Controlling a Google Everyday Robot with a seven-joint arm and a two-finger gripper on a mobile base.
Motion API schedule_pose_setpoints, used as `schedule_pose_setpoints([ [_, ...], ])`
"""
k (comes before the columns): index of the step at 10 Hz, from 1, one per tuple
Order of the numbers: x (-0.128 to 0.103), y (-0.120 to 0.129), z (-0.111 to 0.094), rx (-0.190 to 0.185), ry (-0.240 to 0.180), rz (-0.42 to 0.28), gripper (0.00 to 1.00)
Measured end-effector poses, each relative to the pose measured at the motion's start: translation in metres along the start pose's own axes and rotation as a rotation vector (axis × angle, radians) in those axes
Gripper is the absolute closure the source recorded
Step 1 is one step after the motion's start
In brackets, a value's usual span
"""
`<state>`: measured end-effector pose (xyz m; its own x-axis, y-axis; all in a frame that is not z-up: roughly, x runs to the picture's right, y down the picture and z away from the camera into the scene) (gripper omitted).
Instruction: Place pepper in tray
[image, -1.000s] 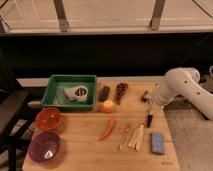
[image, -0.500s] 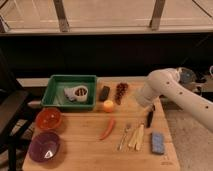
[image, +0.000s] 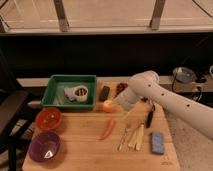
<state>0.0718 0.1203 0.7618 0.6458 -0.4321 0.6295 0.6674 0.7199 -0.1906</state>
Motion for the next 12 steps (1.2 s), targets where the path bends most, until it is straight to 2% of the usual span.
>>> schedule_pose_setpoints([
  [3, 0.000, 0.001, 0.000, 0.000, 0.000, -0.001, 0.39],
  [4, -0.003, 0.003, 0.004, -0.020, 0.004, -0.022, 0.39],
  [5, -0.010, 0.003, 0.014, -0.055, 0.007, -0.055, 0.39],
  [6, -0.017, 0.005, 0.030, -0.106, 0.008, -0.091, 0.39],
  [8, -0.022, 0.012, 0.054, -0.178, 0.002, -0.127, 0.39],
  [10, -0.023, 0.019, 0.068, -0.218, -0.017, -0.132, 0.39],
  [12, -0.023, 0.028, 0.096, -0.260, -0.058, -0.131, 0.39],
])
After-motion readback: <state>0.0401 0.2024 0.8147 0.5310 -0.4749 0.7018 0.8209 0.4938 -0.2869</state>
